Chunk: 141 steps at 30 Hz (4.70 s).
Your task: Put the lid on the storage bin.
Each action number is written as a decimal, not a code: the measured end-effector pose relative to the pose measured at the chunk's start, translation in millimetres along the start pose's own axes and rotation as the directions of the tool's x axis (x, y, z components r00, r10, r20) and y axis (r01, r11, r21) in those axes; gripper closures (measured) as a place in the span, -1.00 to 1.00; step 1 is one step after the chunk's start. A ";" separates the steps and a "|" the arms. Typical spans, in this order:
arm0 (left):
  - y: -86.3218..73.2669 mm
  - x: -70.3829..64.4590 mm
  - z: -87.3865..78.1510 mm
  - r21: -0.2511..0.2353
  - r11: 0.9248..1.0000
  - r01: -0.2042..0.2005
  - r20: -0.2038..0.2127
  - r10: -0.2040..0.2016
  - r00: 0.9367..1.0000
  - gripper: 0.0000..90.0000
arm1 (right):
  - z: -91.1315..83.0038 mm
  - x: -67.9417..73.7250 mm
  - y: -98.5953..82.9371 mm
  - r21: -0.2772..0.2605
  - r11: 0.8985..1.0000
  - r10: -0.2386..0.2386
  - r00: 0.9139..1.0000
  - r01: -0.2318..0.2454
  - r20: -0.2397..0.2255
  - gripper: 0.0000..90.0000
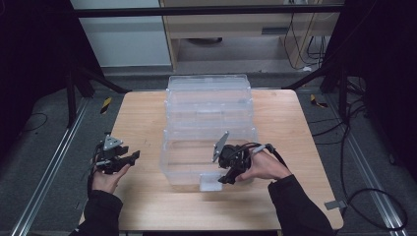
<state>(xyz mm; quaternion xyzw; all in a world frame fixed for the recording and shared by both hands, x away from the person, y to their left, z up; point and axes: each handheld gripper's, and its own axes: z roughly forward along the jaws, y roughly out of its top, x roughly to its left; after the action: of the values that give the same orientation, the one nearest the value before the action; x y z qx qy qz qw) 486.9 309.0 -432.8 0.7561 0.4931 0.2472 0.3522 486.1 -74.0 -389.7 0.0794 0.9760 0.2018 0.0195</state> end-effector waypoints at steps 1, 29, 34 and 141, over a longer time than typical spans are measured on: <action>0.6 0.0 -0.8 0.000 1.000 -0.003 0.000 0.003 1.000 0.06 | 1.1 -0.5 -0.1 0.000 1.000 0.006 1.000 -0.006 -0.010 0.16; 53.7 -6.0 -28.3 -0.158 0.982 -0.106 0.107 0.124 0.987 0.05 | 11.8 -2.7 1.0 0.025 0.999 0.042 0.999 -0.042 -0.021 0.51; 73.6 -13.4 -25.7 -0.183 0.971 -0.153 0.149 0.181 0.972 0.03 | 11.7 -1.4 1.0 0.023 0.999 0.045 0.999 -0.045 -0.014 0.51; 227.9 -117.7 70.1 0.011 0.481 -0.877 0.375 0.811 0.450 0.82 | 13.0 -3.0 1.0 0.029 0.999 -0.020 0.999 0.020 -0.032 0.51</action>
<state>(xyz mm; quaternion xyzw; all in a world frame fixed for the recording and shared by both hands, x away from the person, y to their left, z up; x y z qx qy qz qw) 621.7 120.0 -303.2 0.9610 0.0077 0.2124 0.1770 490.2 -68.6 -401.2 0.0667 0.9797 0.1887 0.0050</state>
